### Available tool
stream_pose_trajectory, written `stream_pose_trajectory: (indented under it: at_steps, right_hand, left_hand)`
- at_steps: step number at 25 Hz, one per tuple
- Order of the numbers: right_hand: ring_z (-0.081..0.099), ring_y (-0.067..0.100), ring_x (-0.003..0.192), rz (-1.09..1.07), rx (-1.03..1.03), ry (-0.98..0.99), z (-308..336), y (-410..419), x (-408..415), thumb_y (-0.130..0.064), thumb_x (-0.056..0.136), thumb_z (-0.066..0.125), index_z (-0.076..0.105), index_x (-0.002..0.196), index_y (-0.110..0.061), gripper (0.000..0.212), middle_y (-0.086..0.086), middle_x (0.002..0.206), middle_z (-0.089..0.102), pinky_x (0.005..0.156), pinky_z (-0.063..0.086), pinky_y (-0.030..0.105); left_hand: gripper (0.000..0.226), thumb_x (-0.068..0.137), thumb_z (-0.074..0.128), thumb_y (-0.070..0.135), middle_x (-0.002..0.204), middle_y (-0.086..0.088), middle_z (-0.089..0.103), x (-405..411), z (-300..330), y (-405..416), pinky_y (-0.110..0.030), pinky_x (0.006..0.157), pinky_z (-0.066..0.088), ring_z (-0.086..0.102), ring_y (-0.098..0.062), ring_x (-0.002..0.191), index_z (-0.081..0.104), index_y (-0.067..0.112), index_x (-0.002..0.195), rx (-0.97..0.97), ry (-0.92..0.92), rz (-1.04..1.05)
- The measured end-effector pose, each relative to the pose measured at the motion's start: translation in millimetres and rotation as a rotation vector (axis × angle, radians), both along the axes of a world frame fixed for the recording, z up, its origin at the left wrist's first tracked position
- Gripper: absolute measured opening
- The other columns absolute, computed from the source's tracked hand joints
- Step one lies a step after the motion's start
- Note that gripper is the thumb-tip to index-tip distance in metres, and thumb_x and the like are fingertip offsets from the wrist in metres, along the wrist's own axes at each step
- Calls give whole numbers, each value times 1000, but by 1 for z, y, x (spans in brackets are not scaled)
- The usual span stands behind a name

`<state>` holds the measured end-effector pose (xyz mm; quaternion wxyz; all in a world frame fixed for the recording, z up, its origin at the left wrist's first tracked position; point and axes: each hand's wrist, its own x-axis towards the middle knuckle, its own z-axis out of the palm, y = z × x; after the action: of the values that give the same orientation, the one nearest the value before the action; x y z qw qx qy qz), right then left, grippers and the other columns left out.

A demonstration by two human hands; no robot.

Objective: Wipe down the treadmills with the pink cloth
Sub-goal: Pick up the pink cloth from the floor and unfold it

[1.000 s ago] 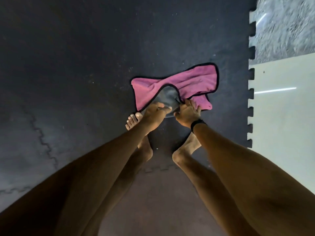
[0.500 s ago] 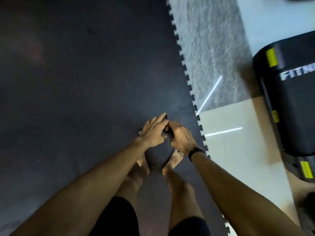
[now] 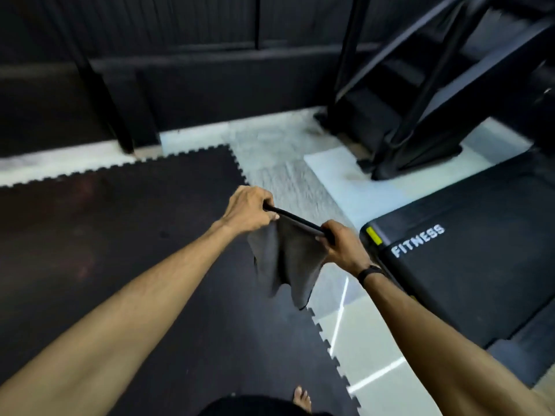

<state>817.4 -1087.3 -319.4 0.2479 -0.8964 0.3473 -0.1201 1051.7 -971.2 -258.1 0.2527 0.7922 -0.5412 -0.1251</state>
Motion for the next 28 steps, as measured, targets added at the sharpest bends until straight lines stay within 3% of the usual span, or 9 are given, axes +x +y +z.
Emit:
stream_pose_trajectory:
  at_steps: [3,5,11,16,18,21,24,28]
  right_hand:
    - [61,35,85,-93,-117,-23,47,-49,-11,-23,94,63,62,89,-14,10,9,88,66,69,47,42]
    - [62,37,85,-167,-179,-65,84,-74,-15,-21,93,64,64,86,-14,11,10,85,66,66,41,37]
    - [61,25,81,-322,-206,-248,198,-93,6,-29,94,68,67,86,-14,17,5,84,68,72,49,38]
    - [53,5,49,-306,-94,-427,257,-80,24,-26,97,65,61,70,-1,37,2,58,54,49,42,18]
    - [49,-1,40,-285,-70,-479,269,-70,34,-25,97,65,61,69,3,40,2,57,52,41,37,11]
    - [51,4,45,-194,-70,-492,278,-50,51,-27,94,68,62,69,4,41,1,57,52,47,46,25]
    - [60,15,55,-52,-58,-457,278,-33,64,-24,93,70,68,78,3,32,4,61,59,58,56,43]
    - [70,36,68,-2,-91,-413,276,-27,57,-20,96,67,67,79,-2,25,22,74,69,61,61,49]
  left_hand:
    - [20,74,82,34,90,0,72,31,62,-8,-29,82,42,64,-23,96,72,18,80,-77,-36,113]
    - [21,74,82,36,87,0,70,46,99,-10,-31,74,43,64,-24,92,68,22,75,-125,-31,181]
    - [22,78,80,39,101,-3,73,61,172,-18,-31,77,44,65,-27,102,76,20,89,-325,47,399]
    - [28,78,81,30,93,-8,71,56,198,-31,-35,79,52,66,-30,96,66,10,67,-387,288,427]
    - [28,76,82,27,93,-10,71,42,207,-42,-34,77,54,67,-28,92,66,6,70,-386,383,414]
    - [35,74,84,23,101,-11,69,8,212,-59,-27,61,50,65,-25,88,68,-1,92,-370,560,380]
    - [41,69,77,18,108,-14,67,-26,211,-72,-41,64,62,68,-31,92,65,0,104,-343,678,339]
    - [7,80,59,8,107,-16,65,-56,211,-76,-43,52,61,68,-36,91,63,4,85,-403,757,278]
